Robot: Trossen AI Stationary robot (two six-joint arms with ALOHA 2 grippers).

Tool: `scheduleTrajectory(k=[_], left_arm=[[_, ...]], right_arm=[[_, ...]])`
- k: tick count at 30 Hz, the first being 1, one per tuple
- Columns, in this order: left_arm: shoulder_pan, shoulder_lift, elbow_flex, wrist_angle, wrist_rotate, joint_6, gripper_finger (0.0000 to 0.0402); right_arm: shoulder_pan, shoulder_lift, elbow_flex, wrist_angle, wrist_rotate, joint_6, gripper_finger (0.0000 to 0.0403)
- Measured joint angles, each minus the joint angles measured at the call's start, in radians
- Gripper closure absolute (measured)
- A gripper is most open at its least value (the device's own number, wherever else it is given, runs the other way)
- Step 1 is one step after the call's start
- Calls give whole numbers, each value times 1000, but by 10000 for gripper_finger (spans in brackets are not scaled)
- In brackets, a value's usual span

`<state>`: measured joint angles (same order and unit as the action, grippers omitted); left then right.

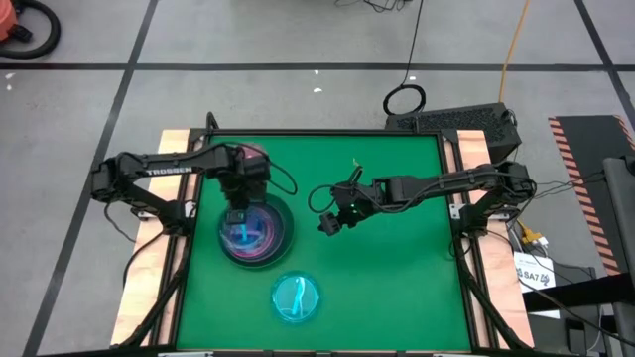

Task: Stack plastic plates
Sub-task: Stack the top transparent blue plate on top of the transparent pink plate, then stack the transparent pink plate on top of the transparent blue plate

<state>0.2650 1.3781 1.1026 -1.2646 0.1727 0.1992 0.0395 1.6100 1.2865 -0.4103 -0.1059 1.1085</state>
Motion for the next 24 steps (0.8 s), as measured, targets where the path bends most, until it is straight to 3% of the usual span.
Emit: scheduleTrajectory(k=[9,14,24], left_arm=[[34,0,-5,83,-19,0,269],[72,0,-5,139,-184,-57,217],[392,61,-4,243,-193,-137,215]], right_arm=[[0,0,0,0,0,29,124],[3,0,0,0,0,41,124],[38,0,0,-3,0,94,124]])
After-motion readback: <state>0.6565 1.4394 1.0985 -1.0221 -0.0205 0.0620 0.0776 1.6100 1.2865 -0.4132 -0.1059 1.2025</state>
